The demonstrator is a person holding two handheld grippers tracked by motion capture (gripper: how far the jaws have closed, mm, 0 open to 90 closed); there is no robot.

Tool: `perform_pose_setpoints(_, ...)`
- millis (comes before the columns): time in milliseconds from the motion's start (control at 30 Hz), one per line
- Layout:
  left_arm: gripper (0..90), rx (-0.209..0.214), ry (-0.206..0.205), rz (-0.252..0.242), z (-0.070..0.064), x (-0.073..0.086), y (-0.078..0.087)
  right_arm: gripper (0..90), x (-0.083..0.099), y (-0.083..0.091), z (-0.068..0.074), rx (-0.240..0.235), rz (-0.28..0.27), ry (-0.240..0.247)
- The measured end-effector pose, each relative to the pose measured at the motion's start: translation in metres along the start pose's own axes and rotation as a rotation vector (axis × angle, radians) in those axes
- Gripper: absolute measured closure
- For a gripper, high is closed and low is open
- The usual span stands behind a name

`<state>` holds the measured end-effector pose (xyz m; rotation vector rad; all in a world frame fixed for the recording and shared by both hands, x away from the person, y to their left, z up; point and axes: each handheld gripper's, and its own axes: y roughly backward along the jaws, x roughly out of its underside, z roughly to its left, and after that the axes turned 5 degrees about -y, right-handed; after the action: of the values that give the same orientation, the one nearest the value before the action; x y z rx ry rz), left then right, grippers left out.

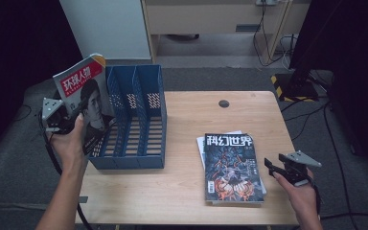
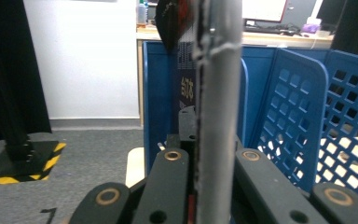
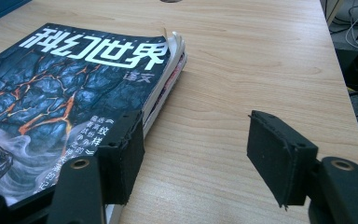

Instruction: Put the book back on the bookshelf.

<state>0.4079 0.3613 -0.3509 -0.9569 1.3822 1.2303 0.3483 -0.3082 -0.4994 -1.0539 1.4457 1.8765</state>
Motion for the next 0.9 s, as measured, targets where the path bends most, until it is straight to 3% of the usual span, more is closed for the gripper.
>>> perform_pose_setpoints(500, 86.6, 0.102, 0.011, -0.014, -0.009, 0.006, -0.01, 36.7, 0.0, 0.001, -0.001, 0.0, -0.002, -0.002)
perform_pose_setpoints(733, 86.6, 0.125, 0.017, -0.012, -0.008, 0.008, -0.007, 36.7, 0.0, 0.001, 0.0, -0.003, -0.004, -0.003)
perform_pose_setpoints(900, 86.6, 0.143, 0.006, 0.0, -0.01, 0.018, -0.006, 36.7, 0.0, 0.001, 0.0, -0.003, -0.002, 0.006)
